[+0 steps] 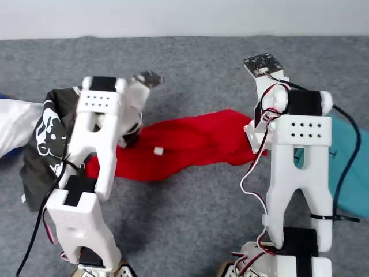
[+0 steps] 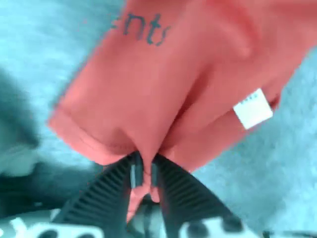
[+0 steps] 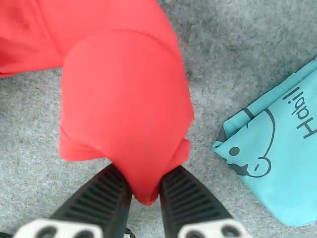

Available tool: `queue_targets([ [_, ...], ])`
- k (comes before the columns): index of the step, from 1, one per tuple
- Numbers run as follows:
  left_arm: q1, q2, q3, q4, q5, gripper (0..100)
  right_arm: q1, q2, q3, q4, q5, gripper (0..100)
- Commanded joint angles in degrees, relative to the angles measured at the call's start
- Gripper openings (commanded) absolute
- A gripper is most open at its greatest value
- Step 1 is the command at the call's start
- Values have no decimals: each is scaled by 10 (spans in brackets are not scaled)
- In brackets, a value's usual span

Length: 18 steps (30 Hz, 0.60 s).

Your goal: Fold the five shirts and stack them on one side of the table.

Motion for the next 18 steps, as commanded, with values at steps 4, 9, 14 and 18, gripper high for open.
queue_targets([
  [4, 3, -34, 51, -40, -21, 156, 2, 7, -3, 22, 1, 10],
  [9, 23, -34, 61, -38, -22, 164, 2, 8, -3, 22, 1, 10],
  [14, 37, -33, 83, -42, -23, 165, 2, 8, -3, 22, 0, 10],
  [18, 32, -22, 99, -44, -23, 164, 2, 8, -3, 22, 0, 10],
])
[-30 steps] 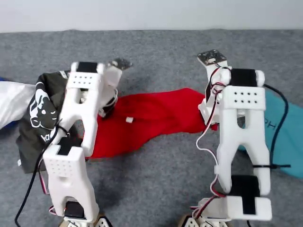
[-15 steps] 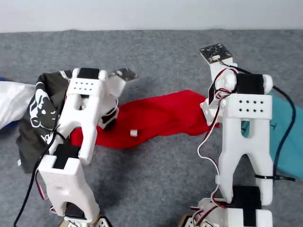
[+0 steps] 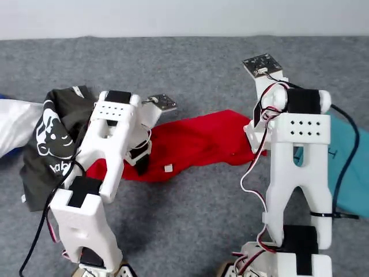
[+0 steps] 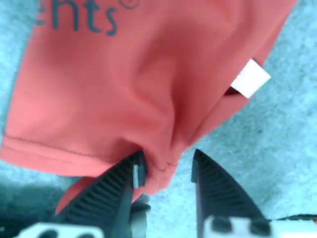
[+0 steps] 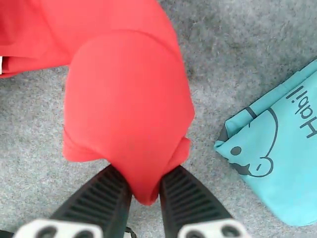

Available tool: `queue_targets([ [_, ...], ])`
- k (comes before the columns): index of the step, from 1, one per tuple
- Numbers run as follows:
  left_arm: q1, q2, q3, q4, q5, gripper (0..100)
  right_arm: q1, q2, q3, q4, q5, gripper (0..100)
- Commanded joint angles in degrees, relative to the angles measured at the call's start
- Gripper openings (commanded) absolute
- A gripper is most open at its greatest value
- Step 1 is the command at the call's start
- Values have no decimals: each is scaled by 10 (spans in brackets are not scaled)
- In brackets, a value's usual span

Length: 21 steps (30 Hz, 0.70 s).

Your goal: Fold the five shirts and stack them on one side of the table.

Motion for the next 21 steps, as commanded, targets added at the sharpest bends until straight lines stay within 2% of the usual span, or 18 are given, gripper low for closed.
queue_targets([
  [1, 3, -18, 3, 16, -6, 164, 2, -2, -3, 22, 0, 10],
  [5, 3, -38, -9, 50, -11, 162, 3, -2, -3, 22, 0, 10],
  [9, 5, -117, -7, 64, -9, 162, 3, -2, -3, 22, 0, 10],
  [15, 50, -214, 86, 62, -11, 163, 3, -1, -3, 22, 0, 10],
  [18, 53, -203, 139, 18, -10, 163, 3, -1, -3, 22, 0, 10],
  [21, 22, -178, 162, -44, -10, 163, 4, -1, -3, 22, 0, 10],
])
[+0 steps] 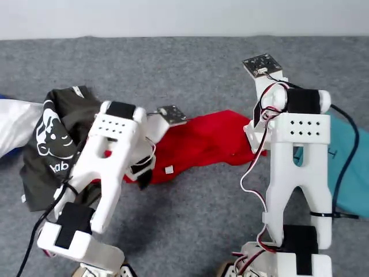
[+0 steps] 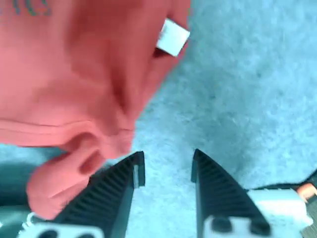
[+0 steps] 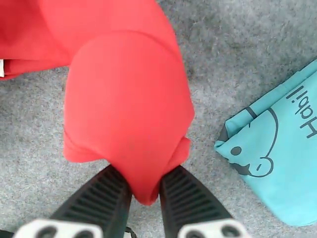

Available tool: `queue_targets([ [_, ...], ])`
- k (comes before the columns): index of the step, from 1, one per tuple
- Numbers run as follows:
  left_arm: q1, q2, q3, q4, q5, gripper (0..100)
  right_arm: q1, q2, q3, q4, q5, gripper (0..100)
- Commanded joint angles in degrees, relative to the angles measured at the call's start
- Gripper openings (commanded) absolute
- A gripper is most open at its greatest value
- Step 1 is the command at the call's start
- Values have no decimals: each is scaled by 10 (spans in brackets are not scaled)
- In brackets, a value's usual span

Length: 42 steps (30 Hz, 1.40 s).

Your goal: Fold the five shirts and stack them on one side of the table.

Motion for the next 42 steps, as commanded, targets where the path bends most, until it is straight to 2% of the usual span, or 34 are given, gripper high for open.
queue_targets([
  [1, -32, 14, 12, -68, -3, 164, 4, -1, -3, 22, 0, 10],
  [7, -80, 102, -22, -120, -6, 164, 5, -1, -2, 22, 0, 10],
  [16, -92, 218, -104, -123, -3, 159, 3, -1, -2, 22, 1, 10],
  [22, -91, 225, -122, -110, -5, 4, 3, -1, -2, 22, 2, 10],
  [31, -88, 225, -197, -26, -5, 14, 3, 0, -2, 22, 2, 10],
  [34, -87, 225, -231, 5, -6, 61, 3, 0, -2, 22, 2, 10],
  [37, -93, 225, -255, 17, -6, 108, 3, 0, -2, 22, 2, 10],
  [42, -92, 230, -261, 14, -6, 111, 4, 0, -2, 22, 1, 10],
])
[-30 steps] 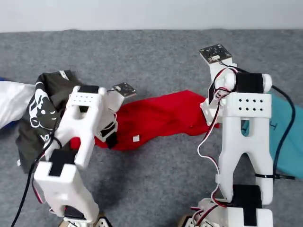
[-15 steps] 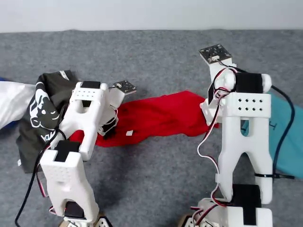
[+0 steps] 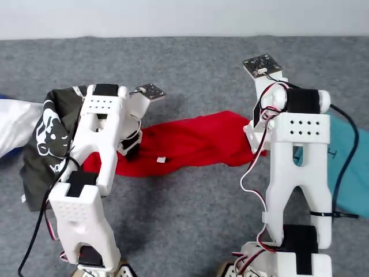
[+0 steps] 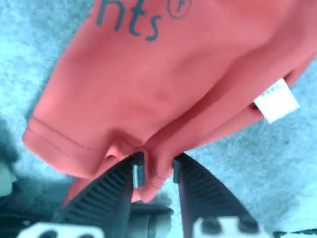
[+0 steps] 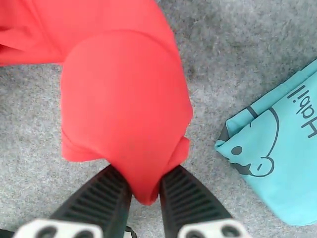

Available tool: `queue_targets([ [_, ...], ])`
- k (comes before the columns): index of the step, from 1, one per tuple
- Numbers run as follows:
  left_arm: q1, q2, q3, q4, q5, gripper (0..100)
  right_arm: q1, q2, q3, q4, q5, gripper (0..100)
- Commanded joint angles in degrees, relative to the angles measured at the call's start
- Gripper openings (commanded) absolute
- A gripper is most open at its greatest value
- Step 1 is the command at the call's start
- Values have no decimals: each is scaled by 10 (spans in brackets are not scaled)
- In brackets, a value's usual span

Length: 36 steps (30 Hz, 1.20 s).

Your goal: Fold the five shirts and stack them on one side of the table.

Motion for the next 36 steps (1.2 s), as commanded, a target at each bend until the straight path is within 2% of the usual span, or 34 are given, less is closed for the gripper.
queue_targets([
  [1, -4, -4, -20, 7, -7, 111, 5, -2, -4, 22, 1, 10],
  [11, -4, -4, -19, -23, -6, 99, 5, -2, -4, 22, 1, 10],
  [22, -5, -10, -25, 6, -37, 83, 5, 10, -4, 21, 1, 10],
  [28, -22, -10, -82, 40, -39, 83, 2, 31, -4, 21, 0, 10],
  [36, -29, -3, -94, 38, -39, 83, 2, 32, -5, 21, 0, 10],
])
